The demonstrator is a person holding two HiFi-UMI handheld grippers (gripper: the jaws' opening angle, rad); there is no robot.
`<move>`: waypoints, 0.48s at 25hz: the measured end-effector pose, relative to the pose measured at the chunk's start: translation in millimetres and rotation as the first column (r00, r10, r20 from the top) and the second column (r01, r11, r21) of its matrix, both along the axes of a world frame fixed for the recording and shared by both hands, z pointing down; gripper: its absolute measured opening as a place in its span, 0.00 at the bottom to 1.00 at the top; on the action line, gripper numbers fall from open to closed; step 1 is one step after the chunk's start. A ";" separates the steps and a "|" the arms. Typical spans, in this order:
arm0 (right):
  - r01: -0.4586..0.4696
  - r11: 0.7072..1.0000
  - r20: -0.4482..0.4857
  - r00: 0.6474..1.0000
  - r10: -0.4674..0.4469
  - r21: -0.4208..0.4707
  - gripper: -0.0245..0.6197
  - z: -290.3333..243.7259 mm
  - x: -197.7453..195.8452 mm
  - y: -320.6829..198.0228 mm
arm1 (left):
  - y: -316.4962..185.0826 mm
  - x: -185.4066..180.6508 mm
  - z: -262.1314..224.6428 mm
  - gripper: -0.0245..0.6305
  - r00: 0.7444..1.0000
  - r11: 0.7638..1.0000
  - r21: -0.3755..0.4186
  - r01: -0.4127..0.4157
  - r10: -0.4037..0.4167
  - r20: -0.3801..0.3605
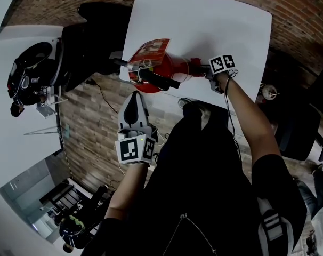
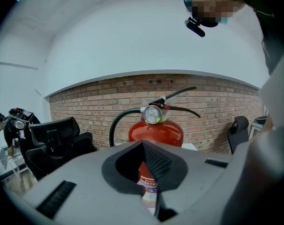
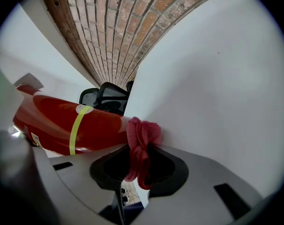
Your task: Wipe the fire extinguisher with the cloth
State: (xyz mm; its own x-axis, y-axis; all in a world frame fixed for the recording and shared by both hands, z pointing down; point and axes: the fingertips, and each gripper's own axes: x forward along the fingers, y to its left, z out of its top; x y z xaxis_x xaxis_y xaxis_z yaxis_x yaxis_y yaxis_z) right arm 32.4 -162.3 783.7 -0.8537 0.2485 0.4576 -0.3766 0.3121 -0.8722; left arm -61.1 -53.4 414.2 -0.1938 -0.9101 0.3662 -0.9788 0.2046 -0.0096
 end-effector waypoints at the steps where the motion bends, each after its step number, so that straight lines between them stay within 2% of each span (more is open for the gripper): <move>1: -0.001 1.000 0.007 1.000 0.001 -0.006 0.20 -2.3 -0.2 0.7 | -0.3 -0.1 0.4 0.08 1.000 1.000 0.005 -0.003 0.003 -0.001; 12: 0.012 0.999 0.089 0.996 -0.009 -0.040 0.20 -44.1 0.8 -0.5 | -2.5 2.1 -1.3 0.08 1.000 0.999 0.031 -0.014 0.015 -0.011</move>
State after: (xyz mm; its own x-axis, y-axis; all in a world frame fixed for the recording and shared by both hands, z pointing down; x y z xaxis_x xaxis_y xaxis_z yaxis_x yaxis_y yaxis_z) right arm 33.2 -162.8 739.6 -0.8879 0.2747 0.3691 -0.2937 0.2790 -0.9143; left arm -59.0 -55.9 412.9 -0.1767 -0.9238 0.3398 -0.9817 0.1903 0.0071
